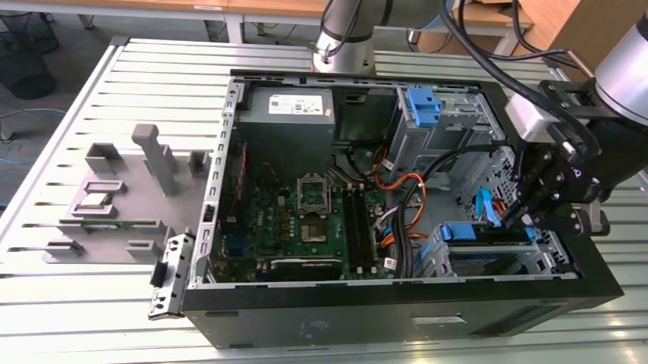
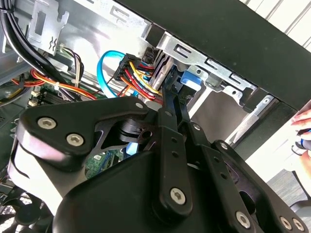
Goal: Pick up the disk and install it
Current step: 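Insert the second disk wire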
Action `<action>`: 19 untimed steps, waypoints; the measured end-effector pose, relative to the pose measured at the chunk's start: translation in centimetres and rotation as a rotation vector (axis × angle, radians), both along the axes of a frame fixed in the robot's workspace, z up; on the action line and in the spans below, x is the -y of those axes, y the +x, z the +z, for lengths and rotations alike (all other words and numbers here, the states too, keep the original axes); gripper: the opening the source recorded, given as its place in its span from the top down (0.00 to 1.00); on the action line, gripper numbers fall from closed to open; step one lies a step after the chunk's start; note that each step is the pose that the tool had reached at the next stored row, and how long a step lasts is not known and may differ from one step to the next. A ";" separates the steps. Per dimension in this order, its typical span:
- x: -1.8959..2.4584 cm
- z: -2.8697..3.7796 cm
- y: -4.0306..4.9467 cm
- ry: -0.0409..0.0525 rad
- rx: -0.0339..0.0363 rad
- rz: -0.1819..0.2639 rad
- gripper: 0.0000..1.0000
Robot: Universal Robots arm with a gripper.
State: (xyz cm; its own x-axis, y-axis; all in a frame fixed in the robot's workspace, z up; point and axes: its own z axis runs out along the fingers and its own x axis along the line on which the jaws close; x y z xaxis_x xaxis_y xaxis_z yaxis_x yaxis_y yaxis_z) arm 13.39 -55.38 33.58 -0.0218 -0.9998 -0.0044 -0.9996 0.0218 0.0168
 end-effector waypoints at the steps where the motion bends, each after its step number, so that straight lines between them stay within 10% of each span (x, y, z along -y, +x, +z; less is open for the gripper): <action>1: 0.00 -0.03 -0.02 0.0001 0.0000 0.000 0.84; 19: 0.00 -0.67 -0.20 -0.0002 0.0000 0.000 0.84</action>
State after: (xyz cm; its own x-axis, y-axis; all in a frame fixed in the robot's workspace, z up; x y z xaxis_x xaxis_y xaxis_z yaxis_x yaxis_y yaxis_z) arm 13.19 -55.38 32.91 -0.0217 -0.9998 -0.0041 -0.9996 0.0216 0.0168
